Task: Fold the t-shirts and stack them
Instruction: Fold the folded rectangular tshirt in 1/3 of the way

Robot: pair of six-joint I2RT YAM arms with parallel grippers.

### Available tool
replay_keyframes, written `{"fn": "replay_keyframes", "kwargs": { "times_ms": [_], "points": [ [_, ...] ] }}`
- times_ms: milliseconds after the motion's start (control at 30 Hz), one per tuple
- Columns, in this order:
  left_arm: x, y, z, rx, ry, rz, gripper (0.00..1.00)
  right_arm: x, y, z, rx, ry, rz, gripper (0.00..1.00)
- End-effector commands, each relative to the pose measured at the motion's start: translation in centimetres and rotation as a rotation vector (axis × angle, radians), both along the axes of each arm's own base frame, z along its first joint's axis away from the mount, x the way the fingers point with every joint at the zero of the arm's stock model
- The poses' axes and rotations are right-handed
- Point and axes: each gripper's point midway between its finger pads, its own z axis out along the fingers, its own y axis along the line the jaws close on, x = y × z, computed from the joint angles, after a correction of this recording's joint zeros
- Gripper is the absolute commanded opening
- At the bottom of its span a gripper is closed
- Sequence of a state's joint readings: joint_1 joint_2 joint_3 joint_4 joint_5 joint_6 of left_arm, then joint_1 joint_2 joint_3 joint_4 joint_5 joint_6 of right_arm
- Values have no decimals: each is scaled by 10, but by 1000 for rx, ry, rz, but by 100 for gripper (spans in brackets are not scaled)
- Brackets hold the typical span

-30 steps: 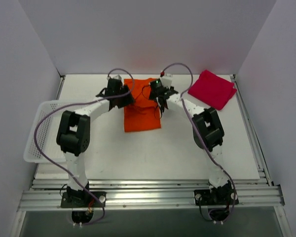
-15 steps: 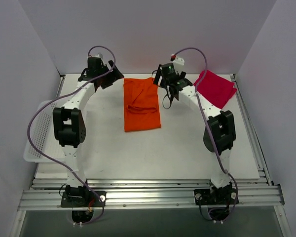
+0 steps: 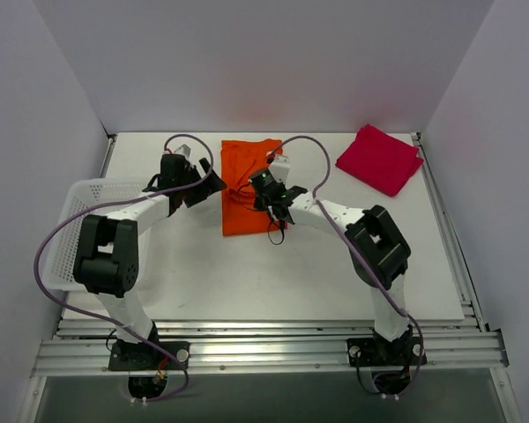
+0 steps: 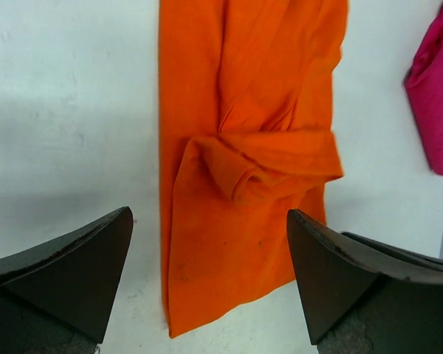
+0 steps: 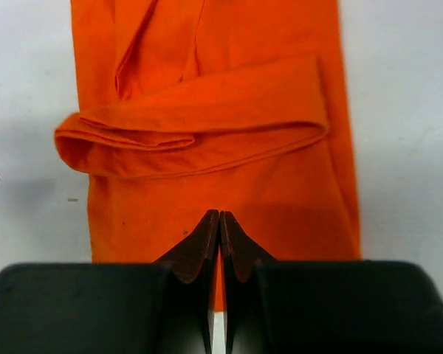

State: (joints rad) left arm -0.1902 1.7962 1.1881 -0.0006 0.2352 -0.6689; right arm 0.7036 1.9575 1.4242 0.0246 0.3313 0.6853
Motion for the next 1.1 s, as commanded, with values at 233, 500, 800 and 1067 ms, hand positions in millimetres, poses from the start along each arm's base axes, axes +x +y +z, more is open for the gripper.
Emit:
{"fn": "replay_keyframes", "kwargs": {
  "times_ms": [233, 500, 800, 1067],
  "points": [
    [6, -18, 0, 0, -100, -57, 94, 18, 39, -60, -18, 72, 6, 0],
    [4, -18, -3, 14, -101, -83, 94, 32, 37, -65, -31, 80, -5, 0],
    [5, -15, -16, 17, -85, -87, 94, 50, 28, -83, -35, 105, -27, 0],
    [5, -14, -24, 20, -76, -92, 94, 69, 29, -66, -21, 71, -36, 0]
  ]
}}
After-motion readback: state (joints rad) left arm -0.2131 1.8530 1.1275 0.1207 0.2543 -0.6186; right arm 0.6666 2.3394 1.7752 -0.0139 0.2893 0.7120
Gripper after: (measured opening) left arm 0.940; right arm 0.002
